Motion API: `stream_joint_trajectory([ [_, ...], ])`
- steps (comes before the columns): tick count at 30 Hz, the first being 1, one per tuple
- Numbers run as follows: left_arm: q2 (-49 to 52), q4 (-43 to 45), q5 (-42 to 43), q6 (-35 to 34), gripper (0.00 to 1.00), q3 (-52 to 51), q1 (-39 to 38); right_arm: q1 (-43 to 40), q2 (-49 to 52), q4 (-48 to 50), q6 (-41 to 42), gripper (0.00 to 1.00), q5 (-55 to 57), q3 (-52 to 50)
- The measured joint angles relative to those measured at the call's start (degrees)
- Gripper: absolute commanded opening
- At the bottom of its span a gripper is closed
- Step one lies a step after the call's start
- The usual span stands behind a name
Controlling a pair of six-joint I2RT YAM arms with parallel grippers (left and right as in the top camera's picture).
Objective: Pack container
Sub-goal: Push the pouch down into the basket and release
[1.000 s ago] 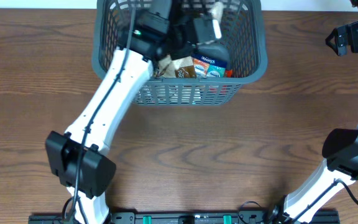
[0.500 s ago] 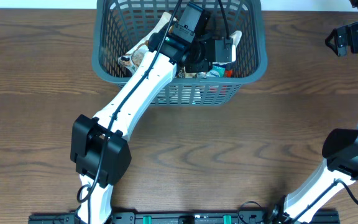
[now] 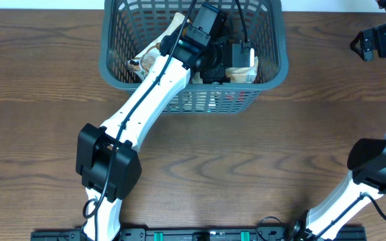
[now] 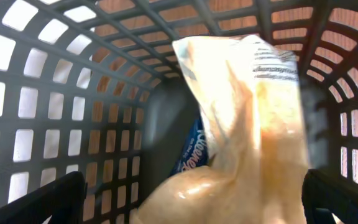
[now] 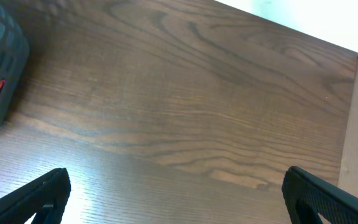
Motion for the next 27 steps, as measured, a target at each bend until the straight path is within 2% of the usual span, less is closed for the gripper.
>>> stream_joint_trajectory([
  [9, -1.33, 1.05, -3.72, -14.64, 0.98, 0.02, 1.99, 0.00, 0.00, 0.00, 0.00, 0.99, -1.01, 0.00],
  [21, -13.68, 5.18, -5.38, -27.54, 0.98, 0.09, 15.02, 0.02, 0.00, 7.10, 3.52, 0.99, -6.43, 0.17],
  [27, -17.90, 2.54, -8.04, -35.21, 0.99, 0.11, 20.94, 0.57, 0.02, 7.98, 6.86, 0.99, -9.35, 8.11],
])
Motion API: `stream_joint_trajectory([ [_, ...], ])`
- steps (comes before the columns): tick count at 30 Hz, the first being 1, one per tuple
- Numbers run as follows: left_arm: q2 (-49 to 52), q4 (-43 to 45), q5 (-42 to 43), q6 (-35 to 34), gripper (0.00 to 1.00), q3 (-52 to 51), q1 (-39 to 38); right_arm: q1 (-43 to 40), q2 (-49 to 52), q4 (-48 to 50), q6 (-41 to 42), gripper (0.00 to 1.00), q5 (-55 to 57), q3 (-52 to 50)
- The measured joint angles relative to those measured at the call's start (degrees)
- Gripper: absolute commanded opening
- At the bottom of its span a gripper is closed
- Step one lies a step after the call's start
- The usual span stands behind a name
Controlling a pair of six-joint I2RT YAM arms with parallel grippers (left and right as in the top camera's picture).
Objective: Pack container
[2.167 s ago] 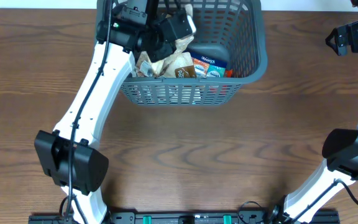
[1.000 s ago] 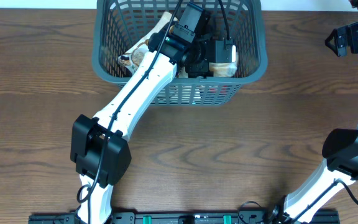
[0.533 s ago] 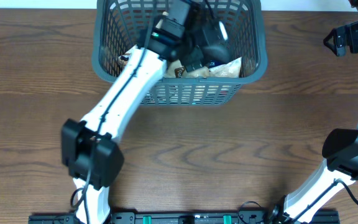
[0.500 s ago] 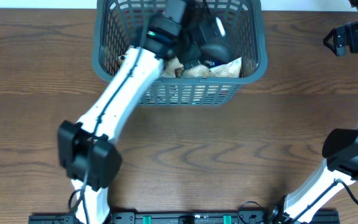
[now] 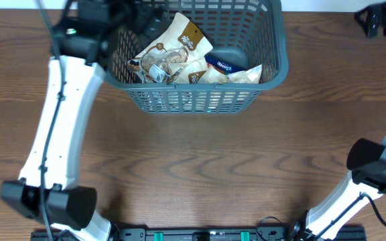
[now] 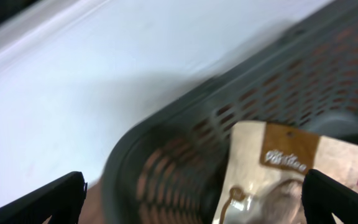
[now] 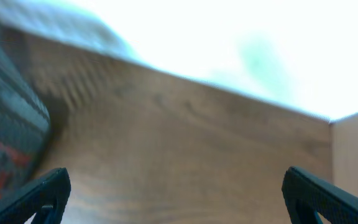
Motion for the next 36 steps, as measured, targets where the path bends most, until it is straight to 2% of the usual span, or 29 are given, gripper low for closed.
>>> stream_joint_trajectory([
  [6, -6.01, -13.16, -1.33, -5.70, 0.98, 0.02, 7.58, 2.56, -0.57, -5.90, 2.27, 0.99, -2.64, 4.57],
  [13, -10.93, -25.09, -1.64, -7.39, 0.99, 0.35, 15.04, 6.78, -0.46, -12.02, 2.71, 0.99, -3.26, 4.59],
  [20, -11.19, -28.50, -1.64, -7.52, 0.99, 0.37, 17.18, 7.98, -0.44, -11.91, 3.82, 0.99, -4.48, 4.59],
  [31, -11.21, -37.18, -1.05, -8.20, 0.99, 0.13, 17.73, 7.98, -0.44, -20.13, 6.14, 0.99, -0.13, 4.59],
  [36, -11.91, -37.62, -0.59, -8.83, 0.99, -5.97, 17.77, 7.98, -0.44, -24.63, 6.32, 0.99, 1.29, 4.52],
])
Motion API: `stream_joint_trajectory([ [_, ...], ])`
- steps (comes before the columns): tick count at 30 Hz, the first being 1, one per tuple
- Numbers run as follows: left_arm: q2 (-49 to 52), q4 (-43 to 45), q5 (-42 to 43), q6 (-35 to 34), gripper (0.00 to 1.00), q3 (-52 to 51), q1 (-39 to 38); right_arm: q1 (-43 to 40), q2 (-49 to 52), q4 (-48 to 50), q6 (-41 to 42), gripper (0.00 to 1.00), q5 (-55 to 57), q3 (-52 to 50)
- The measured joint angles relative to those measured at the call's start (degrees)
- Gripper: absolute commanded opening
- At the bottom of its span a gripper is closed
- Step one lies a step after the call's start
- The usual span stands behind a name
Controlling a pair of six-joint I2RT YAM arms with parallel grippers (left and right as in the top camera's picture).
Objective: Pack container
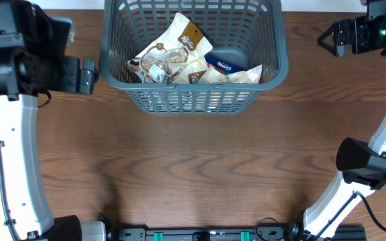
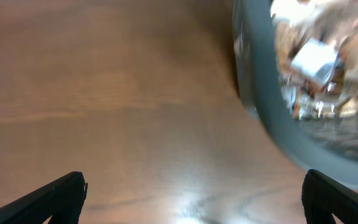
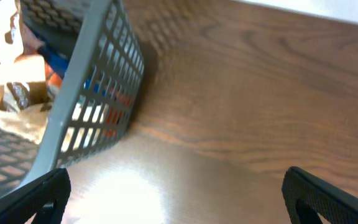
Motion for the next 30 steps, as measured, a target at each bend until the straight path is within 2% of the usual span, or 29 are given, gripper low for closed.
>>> stream_joint_trajectory([
  [7, -3.39, 6.49, 3.17, -1.07, 0.99, -17.77, 0.00, 0.04, -0.02, -0.07, 1.75, 0.99, 2.12, -0.61],
  [12, -10.73, 10.16, 4.42, -1.88, 0.99, -29.49, 0.00, 0.02, -1.20, 0.02, 2.32, 0.99, 3.56, -6.99],
  [22, -20.61, 12.87, 7.72, -2.34, 0.99, -40.87, 0.00, 1.44, -5.33, 2.54, 2.27, 0.99, 4.83, -29.53],
  [30, -30.01, 16.94, 8.48, -2.49, 0.99, -47.47, 0.00, 3.61, -20.59, 17.90, 2.29, 0.99, 5.05, -55.93],
])
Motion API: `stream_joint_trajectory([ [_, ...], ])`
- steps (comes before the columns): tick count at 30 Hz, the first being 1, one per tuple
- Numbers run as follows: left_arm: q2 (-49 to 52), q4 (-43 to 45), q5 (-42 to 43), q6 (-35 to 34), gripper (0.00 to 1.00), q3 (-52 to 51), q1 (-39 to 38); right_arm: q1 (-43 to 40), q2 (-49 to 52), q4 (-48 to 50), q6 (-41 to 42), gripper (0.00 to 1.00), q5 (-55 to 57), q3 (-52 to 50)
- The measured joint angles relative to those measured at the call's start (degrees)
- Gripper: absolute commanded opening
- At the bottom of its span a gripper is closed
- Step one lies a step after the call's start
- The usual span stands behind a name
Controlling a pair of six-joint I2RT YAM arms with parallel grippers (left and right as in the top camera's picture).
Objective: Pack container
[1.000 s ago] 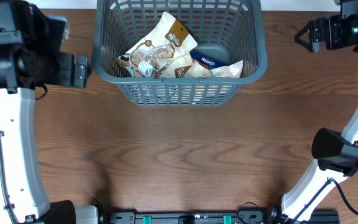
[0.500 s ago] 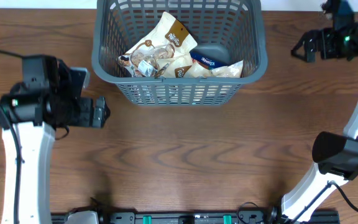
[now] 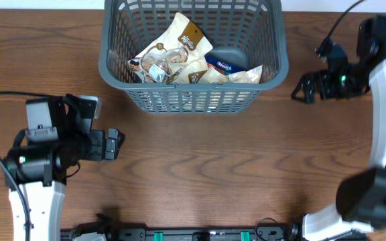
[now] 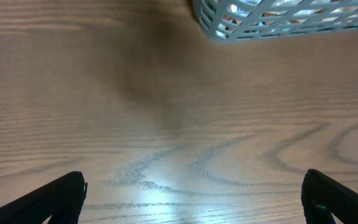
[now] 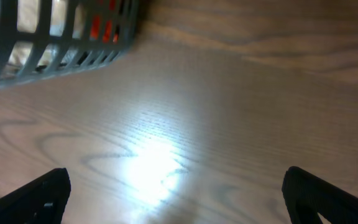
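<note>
A grey plastic basket [image 3: 109, 63] stands at the back middle of the table. Inside it lie tan snack bags [image 3: 173, 50] and a blue packet [image 3: 225, 65]. My left gripper [image 3: 116, 144] hovers open over bare wood, front left of the basket, nothing between its fingers. In the left wrist view the basket's corner [image 4: 229, 28] shows at the top. My right gripper [image 3: 301, 89] is open just right of the basket, empty. The right wrist view shows the basket's lower wall [image 5: 55, 43] at top left.
The brown wooden table [image 3: 213, 174] stretches in front of the basket. A black rail [image 3: 193, 234] runs along the front edge. My right arm's base [image 3: 374, 204] sits at the front right.
My left gripper has moved from beside the basket's left wall to the front left of the table. My right gripper has dropped from the far right back corner to just beside the basket's right side.
First my left gripper was down inside the basket at a tan bag, the right one idle at the back right. Then the left was outside the basket's back left corner, later beside its left wall. Now both grippers are open and low on either side of the basket.
</note>
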Motion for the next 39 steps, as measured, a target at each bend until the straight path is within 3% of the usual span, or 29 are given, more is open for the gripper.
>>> stream_joint_trajectory([
  [4, -2.01, 0.42, 0.02, -0.02, 0.99, -0.26, 0.00, 0.79, -12.52, 10.21, 0.20, 0.99, -0.02, -14.47],
  [12, -2.21, 0.61, 0.02, -0.02, 0.99, -0.31, 0.00, 0.87, -29.57, 18.75, -0.31, 0.99, 0.02, -28.50],
  [39, -2.12, 0.61, 0.02, -0.02, 0.99, -0.31, 0.00, 0.87, -31.43, 18.51, -0.87, 0.99, 0.20, -29.55],
])
